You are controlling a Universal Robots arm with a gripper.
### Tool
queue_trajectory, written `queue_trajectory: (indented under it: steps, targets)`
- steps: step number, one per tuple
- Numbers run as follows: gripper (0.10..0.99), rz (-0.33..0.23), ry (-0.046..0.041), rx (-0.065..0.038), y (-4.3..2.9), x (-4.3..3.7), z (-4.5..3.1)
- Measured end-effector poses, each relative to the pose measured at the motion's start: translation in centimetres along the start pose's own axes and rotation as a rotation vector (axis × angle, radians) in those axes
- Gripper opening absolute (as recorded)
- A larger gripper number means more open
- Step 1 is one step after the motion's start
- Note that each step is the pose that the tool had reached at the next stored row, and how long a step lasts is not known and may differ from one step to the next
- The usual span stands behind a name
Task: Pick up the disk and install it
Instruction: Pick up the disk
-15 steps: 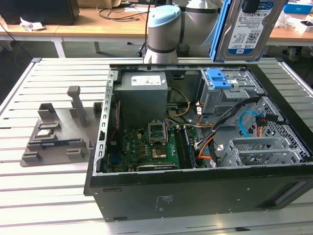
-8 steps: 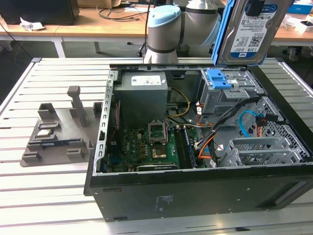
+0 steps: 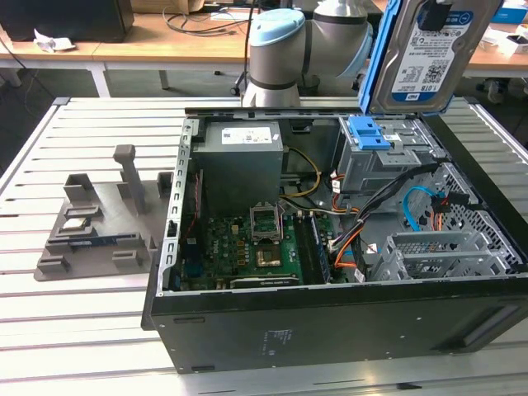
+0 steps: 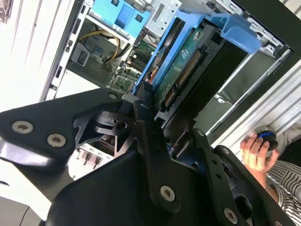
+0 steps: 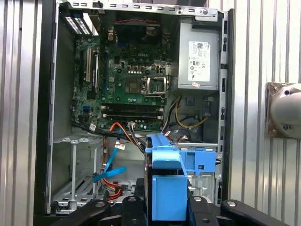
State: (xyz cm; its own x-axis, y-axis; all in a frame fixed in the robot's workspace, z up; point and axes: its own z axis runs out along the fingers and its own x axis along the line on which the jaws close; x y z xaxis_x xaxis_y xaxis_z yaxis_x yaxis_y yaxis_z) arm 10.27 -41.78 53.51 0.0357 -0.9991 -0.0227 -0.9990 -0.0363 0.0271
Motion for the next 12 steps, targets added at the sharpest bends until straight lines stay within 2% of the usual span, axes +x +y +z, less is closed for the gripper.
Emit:
queue_trajectory:
  steps: [6,12]
  targets:
    - [0.365,0.000,0.0004,0.000,0.04,1.12,-0.01]
    - [0.365,0.000,0.0008,0.000,0.09,2.62,-0.03]
